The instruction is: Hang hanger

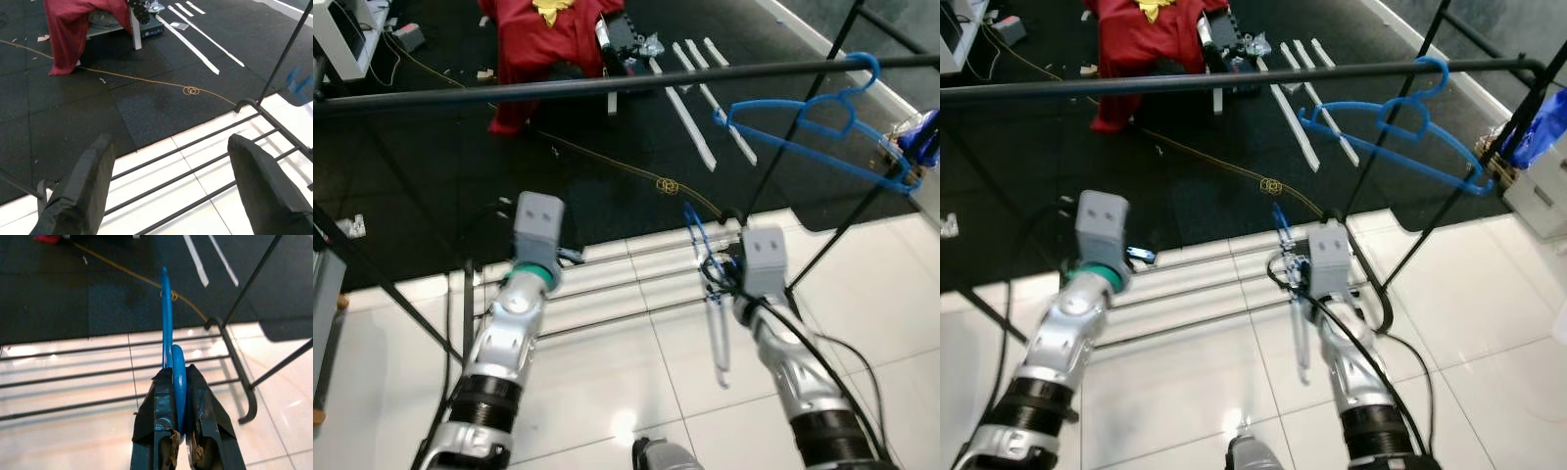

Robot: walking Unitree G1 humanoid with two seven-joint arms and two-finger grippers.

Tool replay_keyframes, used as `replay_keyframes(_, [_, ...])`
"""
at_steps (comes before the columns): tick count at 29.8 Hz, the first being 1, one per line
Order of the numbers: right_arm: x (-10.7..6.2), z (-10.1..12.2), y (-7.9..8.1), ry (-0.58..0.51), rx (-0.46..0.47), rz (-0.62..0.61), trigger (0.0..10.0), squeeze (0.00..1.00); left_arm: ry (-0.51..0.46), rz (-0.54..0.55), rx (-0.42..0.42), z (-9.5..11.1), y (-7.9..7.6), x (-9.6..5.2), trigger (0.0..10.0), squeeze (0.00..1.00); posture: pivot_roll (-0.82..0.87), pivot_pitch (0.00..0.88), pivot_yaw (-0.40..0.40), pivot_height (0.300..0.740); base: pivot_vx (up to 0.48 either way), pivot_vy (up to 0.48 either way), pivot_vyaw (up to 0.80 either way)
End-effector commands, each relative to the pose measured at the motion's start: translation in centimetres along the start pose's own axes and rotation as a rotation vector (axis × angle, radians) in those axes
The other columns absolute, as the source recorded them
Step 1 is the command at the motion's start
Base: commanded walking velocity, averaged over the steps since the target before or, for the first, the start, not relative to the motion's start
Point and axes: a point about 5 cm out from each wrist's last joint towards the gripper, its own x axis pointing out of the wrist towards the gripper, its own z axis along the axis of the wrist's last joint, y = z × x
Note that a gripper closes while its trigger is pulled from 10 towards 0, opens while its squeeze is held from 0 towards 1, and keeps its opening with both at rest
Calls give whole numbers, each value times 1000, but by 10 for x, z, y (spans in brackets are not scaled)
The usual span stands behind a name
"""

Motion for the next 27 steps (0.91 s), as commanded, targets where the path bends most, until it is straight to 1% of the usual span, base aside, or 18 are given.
replay_keyframes(1, [-1, -2, 4, 4, 0, 24, 10000, 0, 27, 35, 6, -9, 6, -3, 10000, 0, -70, 87, 21, 740, 0, 0, 0])
replay_keyframes(2, [0, -1, 7, -1, -40, 54, 10000, 0, 28, 70, -13, -11, 8, -4, 10000, 0, -72, 93, 22, 740, 0, 0, 800])
replay_keyframes(4, [0, -1, 10, -5, -54, 77, 10000, 0, 26, 80, -16, -11, 9, -4, 10000, 0, -72, 94, 23, 740, 0, 0, 800])
replay_keyframes(5, [-1, 0, 13, -17, -49, 90, 10000, 0, 27, 80, -17, -12, 8, -4, 10000, 0, -67, 100, 22, 740, 0, 0, 800])
replay_keyframes(6, [-2, 0, 15, -26, -18, 102, 10000, 0, 25, 69, -20, -11, 6, -5, 10000, 0, -66, 100, 22, 740, 0, 0, 631])
replay_keyframes(8, [-3, 0, 16, -27, 33, 105, 10000, 0, 24, 49, -24, -11, 4, -5, 10000, 0, -65, 101, 22, 740, 0, 0, 0])
replay_keyframes(10, [-3, -1, 16, -25, 43, 105, 10000, 0, 24, 46, -26, -11, 3, -5, 10000, 0, -65, 101, 22, 740, 0, 0, 0])
replay_keyframes(12, [-4, -2, 16, -31, -8, 105, 10000, 0, -7, 53, -27, -8, 4, -6, 10000, 0, -69, 101, 26, 740, 0, 0, 0])
replay_keyframes(13, [-4, -2, 16, -31, -8, 105, 10000, 0, -7, 53, -27, -8, 4, -6, 10000, 0, -69, 101, 26, 740, 0, 0, 0])
replay_keyframes(14, [-4, -2, 16, -34, -35, 103, 10000, 0, -29, 41, -27, -5, 3, -6, 10000, 0, -72, 100, 29, 740, 0, 0, 0])
replay_keyframes(21, [-6, -3, 15, -36, -38, 103, 10000, 0, -36, 16, -56, -3, -1, -7, 10000, 0, -75, 98, 33, 740, 0, 0, 0])
replay_keyframes(24, [-9, -6, 13, -36, -40, 91, 10000, 0, -54, -28, -72, -1, -5, -7, 10000, 0, -83, 98, 37, 740, 389, 0, 0])
replay_keyframes(27, [-10, -7, 12, -35, -43, 92, 10000, 0, -57, -33, -70, -1, -5, -8, 10000, 0, -84, 97, 34, 740, 398, 0, 0])
